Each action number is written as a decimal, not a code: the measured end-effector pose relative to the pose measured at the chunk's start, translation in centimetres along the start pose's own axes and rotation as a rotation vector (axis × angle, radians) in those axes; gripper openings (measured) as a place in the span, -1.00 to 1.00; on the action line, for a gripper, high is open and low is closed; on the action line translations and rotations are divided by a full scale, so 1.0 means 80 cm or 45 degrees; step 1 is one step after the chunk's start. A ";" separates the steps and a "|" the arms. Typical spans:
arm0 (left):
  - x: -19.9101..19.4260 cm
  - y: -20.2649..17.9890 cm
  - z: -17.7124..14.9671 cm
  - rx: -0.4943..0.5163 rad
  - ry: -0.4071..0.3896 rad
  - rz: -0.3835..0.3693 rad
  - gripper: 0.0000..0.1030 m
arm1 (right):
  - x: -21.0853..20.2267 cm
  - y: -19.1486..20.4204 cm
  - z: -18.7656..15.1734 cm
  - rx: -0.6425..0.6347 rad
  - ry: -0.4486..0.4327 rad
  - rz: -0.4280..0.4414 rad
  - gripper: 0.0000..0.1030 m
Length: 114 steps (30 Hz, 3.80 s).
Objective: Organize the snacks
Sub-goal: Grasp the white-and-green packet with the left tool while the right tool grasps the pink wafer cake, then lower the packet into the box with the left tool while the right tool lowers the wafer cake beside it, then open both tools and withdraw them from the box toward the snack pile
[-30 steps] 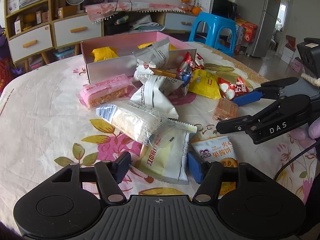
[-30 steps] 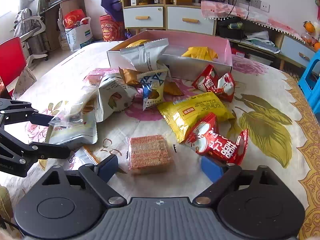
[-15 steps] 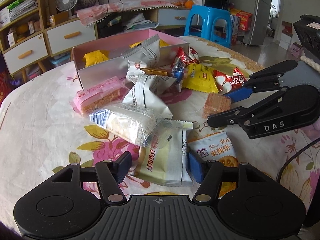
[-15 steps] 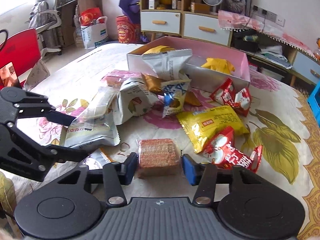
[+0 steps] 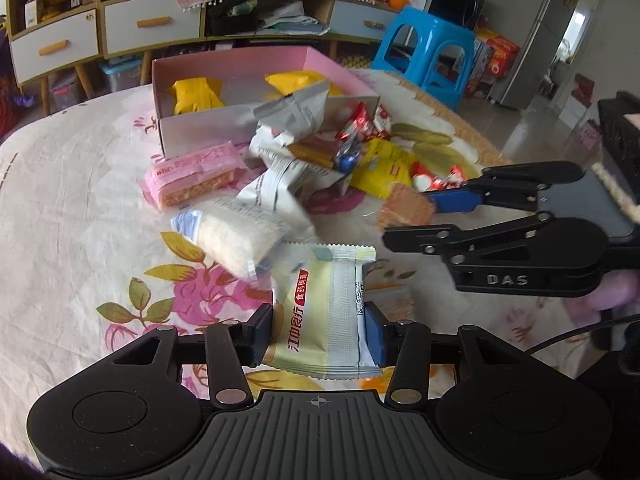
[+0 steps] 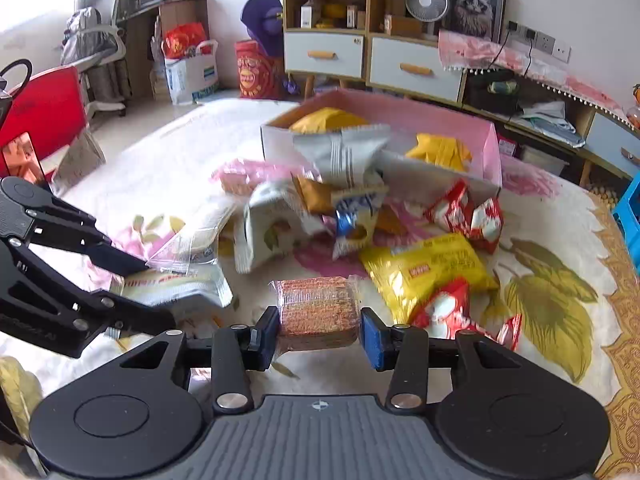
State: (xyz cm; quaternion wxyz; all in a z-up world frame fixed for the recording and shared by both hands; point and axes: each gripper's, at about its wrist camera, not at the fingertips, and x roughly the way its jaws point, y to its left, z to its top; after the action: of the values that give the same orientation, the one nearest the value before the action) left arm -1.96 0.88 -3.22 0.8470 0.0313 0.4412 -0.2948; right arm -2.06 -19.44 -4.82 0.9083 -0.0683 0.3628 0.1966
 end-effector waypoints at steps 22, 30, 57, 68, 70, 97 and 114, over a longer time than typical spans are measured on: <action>-0.035 -0.015 0.082 0.018 -0.217 0.012 -0.13 | -0.018 -0.043 0.087 0.118 -0.207 -0.069 -0.33; -0.007 0.003 0.119 -0.078 -0.263 0.086 -0.13 | 0.001 -0.074 0.110 0.199 -0.221 -0.110 -0.32; 0.131 0.049 0.215 -0.253 -0.236 0.257 -0.13 | 0.090 -0.186 0.109 0.830 -0.100 0.023 -0.29; 0.135 0.049 0.219 -0.241 -0.256 0.295 0.22 | 0.093 -0.202 0.108 0.910 -0.110 0.048 0.06; 0.131 0.048 0.220 -0.235 -0.265 0.302 0.31 | 0.089 -0.202 0.111 0.903 -0.126 0.048 0.15; 0.027 0.029 0.138 -0.151 -0.211 0.348 0.80 | 0.018 -0.148 0.117 0.574 -0.181 -0.102 0.69; -0.005 0.029 0.073 -0.124 -0.175 0.337 0.86 | -0.019 -0.093 0.068 0.339 -0.159 -0.110 0.85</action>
State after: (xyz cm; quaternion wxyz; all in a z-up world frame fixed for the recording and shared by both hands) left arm 3.34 1.16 0.14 0.9072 0.0278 0.3878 -0.1605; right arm 3.37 -25.22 0.07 0.9377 0.0495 0.3254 0.1115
